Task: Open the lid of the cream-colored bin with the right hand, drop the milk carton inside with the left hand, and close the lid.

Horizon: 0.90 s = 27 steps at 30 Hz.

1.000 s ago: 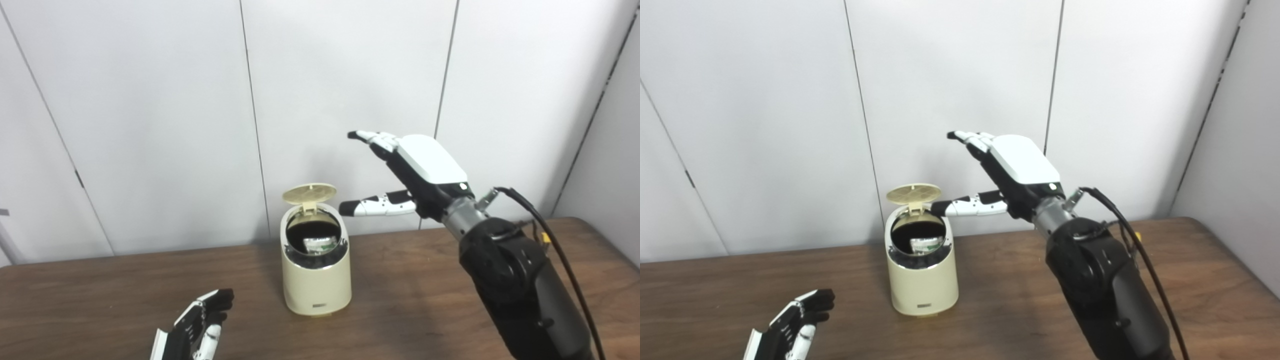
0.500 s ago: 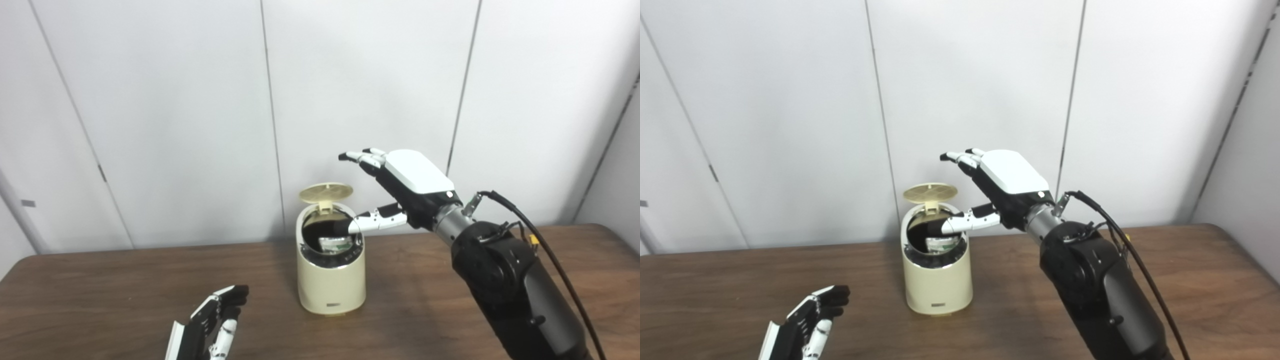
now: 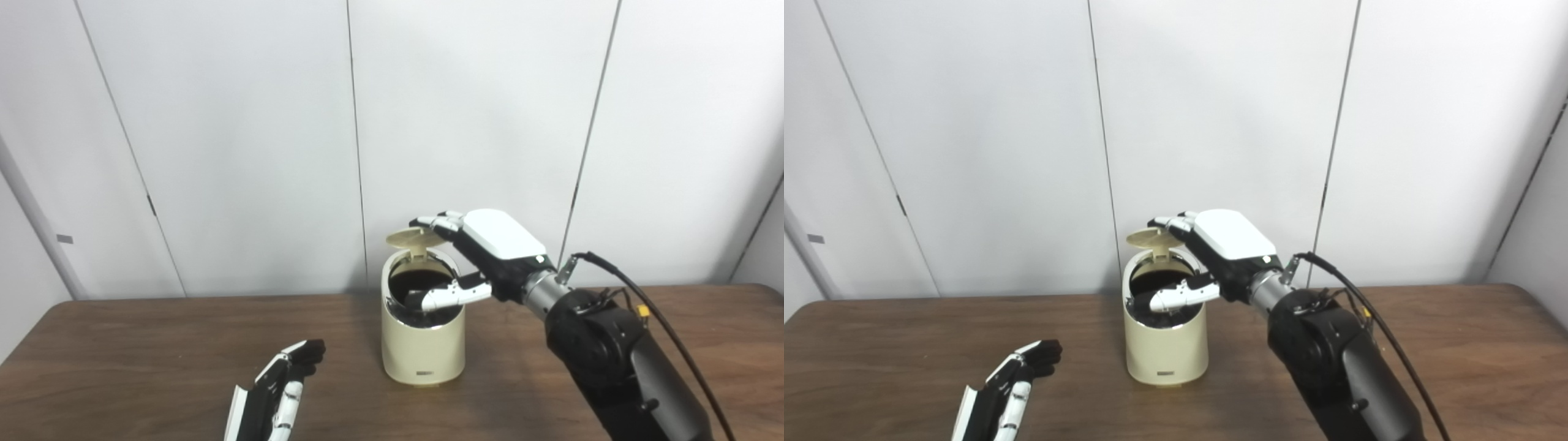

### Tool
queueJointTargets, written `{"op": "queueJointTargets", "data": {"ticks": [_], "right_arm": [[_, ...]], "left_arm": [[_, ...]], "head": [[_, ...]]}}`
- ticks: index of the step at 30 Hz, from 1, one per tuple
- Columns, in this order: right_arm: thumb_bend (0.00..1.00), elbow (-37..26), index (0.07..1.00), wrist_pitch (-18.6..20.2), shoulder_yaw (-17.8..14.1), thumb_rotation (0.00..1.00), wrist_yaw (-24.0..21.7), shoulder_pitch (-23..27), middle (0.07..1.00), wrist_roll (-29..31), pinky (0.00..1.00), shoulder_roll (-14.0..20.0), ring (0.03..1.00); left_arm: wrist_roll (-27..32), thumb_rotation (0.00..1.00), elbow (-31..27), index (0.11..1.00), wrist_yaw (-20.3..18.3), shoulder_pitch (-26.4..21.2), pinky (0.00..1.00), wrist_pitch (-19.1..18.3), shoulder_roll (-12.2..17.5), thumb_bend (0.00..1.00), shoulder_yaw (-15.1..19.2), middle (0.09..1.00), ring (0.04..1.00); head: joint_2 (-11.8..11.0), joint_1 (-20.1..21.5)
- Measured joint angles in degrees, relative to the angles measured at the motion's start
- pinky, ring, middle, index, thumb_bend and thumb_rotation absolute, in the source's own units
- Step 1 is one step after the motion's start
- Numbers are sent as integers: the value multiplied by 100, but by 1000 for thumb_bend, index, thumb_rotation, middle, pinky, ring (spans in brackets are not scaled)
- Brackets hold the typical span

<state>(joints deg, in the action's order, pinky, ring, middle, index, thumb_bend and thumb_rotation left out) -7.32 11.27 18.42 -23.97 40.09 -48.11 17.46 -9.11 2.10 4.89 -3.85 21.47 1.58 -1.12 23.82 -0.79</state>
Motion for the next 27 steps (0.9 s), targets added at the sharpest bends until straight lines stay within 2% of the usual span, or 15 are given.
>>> {"op": "queueJointTargets", "data": {"ticks": [9,27], "right_arm": [[775,-27,837,-55,17,859,47,-27,848,-29,840,-1,897],[755,-680,788,25,16,870,-47,-614,793,-176,824,-24,859]], "left_arm": [[-26,862,-5,777,1,-1,732,-23,-11,330,18,768,752],[-29,848,-46,774,-75,21,723,-184,12,330,15,770,750]], "head": [[35,62],[237,132]]}}
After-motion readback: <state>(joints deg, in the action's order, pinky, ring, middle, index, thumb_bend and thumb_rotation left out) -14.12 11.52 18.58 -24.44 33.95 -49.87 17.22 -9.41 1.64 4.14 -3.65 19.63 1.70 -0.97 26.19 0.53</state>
